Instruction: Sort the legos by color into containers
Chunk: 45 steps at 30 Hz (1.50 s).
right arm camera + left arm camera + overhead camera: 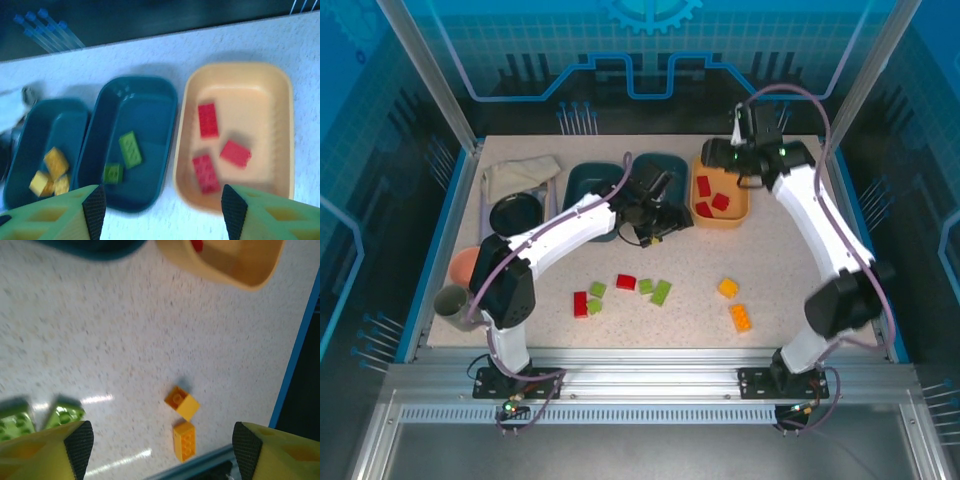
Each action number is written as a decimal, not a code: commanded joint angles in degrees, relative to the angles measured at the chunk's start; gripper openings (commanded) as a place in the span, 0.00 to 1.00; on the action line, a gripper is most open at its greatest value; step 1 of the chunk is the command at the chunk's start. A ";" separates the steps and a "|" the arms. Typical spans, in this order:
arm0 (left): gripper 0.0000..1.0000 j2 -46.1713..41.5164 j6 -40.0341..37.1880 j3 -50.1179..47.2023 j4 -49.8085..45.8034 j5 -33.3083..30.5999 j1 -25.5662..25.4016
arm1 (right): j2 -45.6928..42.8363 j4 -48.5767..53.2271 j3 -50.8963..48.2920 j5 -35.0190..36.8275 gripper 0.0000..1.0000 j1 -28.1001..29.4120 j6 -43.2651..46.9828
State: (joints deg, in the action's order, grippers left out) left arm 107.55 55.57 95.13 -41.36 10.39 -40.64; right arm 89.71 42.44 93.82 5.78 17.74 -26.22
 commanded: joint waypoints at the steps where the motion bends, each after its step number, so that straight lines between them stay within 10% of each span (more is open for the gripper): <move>1: 0.76 5.38 9.02 3.55 -4.29 5.90 -2.97 | -10.27 1.64 -13.37 3.17 0.66 2.83 -4.12; 13: 0.77 17.49 35.96 8.21 0.37 12.07 -10.28 | -44.72 17.34 -33.49 9.70 0.72 18.21 -12.61; 27: 0.80 29.38 48.47 21.13 -4.61 9.65 -14.38 | -50.86 19.37 -33.97 9.03 0.76 18.91 -11.47; 45: 0.31 31.81 46.50 22.33 -2.76 4.67 -14.20 | -53.40 19.73 -35.78 8.38 0.76 18.87 -11.86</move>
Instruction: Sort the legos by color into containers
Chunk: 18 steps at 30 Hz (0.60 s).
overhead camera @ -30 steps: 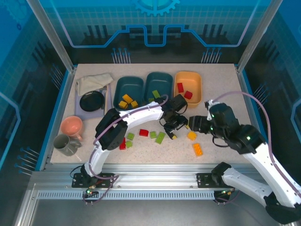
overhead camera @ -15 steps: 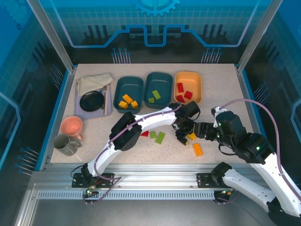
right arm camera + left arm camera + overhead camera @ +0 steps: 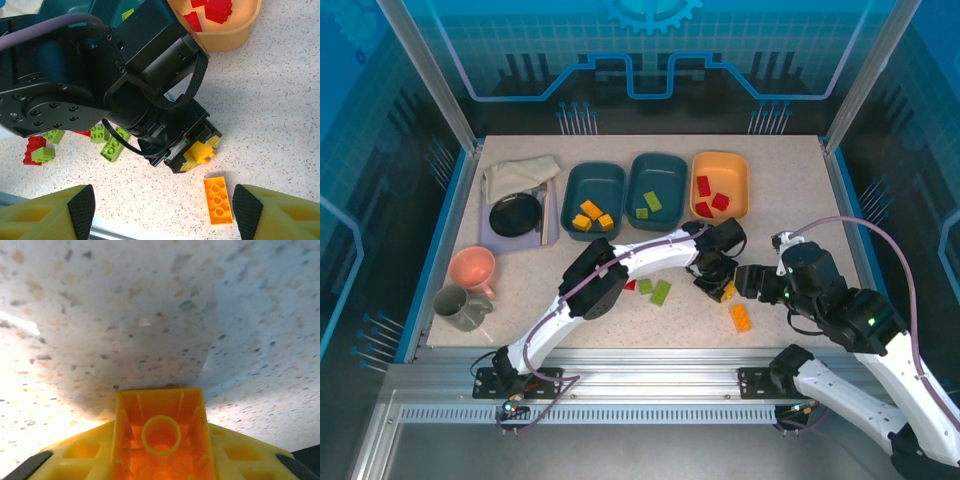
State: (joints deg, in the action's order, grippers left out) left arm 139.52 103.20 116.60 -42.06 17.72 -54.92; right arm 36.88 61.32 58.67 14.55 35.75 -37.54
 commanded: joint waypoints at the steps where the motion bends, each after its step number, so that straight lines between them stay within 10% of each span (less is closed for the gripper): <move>1: 0.29 -1.15 -1.94 0.41 -2.23 -3.68 0.28 | -0.51 0.58 -0.60 -0.48 0.76 0.97 -0.27; 9: 0.27 -14.51 -15.47 -6.82 -8.09 -10.45 5.45 | 1.50 -9.94 -2.69 -11.21 0.77 0.87 5.36; 18: 0.29 -30.44 -37.56 -18.06 -15.87 -16.21 23.82 | 15.54 -24.24 -2.65 -21.85 0.77 3.81 7.93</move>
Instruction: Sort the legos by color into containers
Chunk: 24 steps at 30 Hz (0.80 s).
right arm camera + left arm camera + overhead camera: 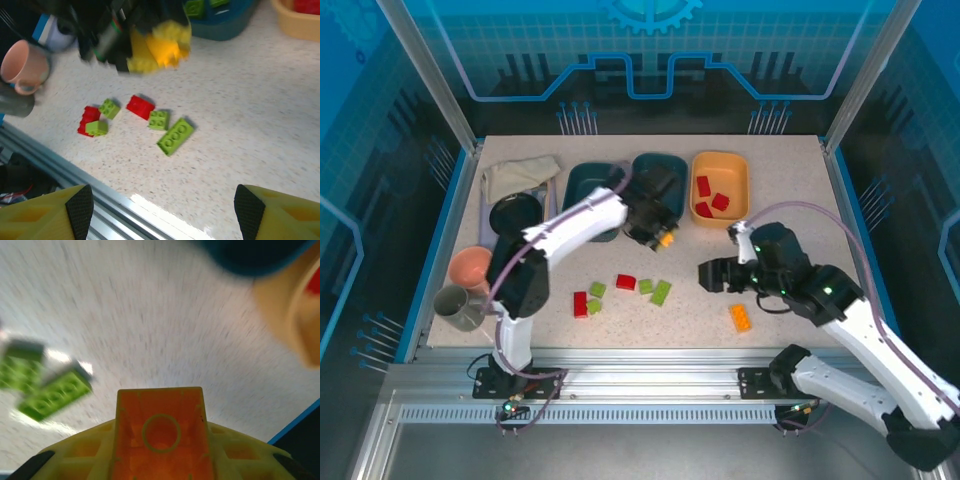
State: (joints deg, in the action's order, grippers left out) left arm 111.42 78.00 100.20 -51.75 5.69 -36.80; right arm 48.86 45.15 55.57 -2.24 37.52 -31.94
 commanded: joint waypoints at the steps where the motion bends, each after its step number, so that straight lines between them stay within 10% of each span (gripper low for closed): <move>1: 0.29 -2.75 -15.18 -1.45 -6.46 -4.89 8.17 | 5.86 -9.74 1.25 -5.59 0.77 2.47 2.71; 12: 0.32 10.27 -32.73 14.13 -6.21 -8.74 22.45 | 27.24 -27.02 10.59 -6.49 0.79 5.29 2.65; 24: 0.33 27.48 -37.29 32.03 -9.93 -15.47 25.19 | 42.54 -31.74 22.05 -7.59 0.80 0.26 -5.38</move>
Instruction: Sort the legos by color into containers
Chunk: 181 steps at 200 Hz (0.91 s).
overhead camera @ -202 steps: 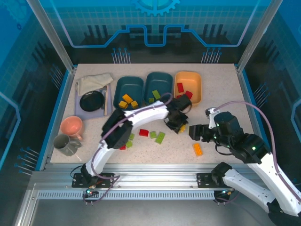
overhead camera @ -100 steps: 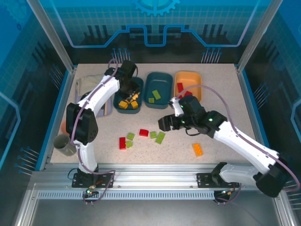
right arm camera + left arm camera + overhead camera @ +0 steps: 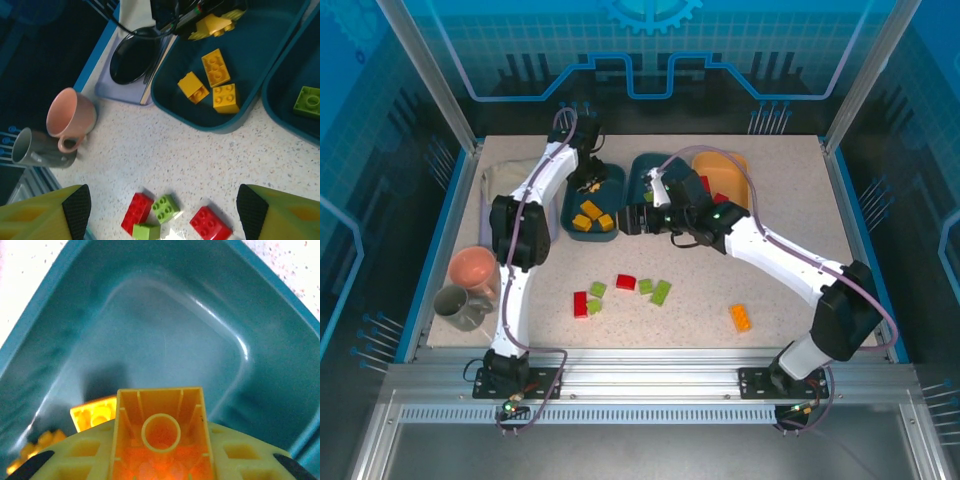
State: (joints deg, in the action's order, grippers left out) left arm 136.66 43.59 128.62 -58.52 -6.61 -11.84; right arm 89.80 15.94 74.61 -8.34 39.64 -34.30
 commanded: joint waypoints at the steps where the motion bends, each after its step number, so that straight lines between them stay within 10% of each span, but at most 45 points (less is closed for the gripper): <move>1: 0.34 3.01 -3.06 4.16 -3.41 -3.46 0.24 | 1.98 -2.27 3.36 -1.69 0.80 -2.16 -3.13; 181: 0.68 -3.34 -1.32 9.87 -8.98 -3.15 -1.67 | -1.53 20.72 0.54 10.70 0.77 -2.20 -4.48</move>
State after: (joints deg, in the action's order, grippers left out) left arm 142.28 41.98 137.82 -65.39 -9.67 -12.29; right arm 91.20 26.41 76.18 -3.51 36.45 -35.83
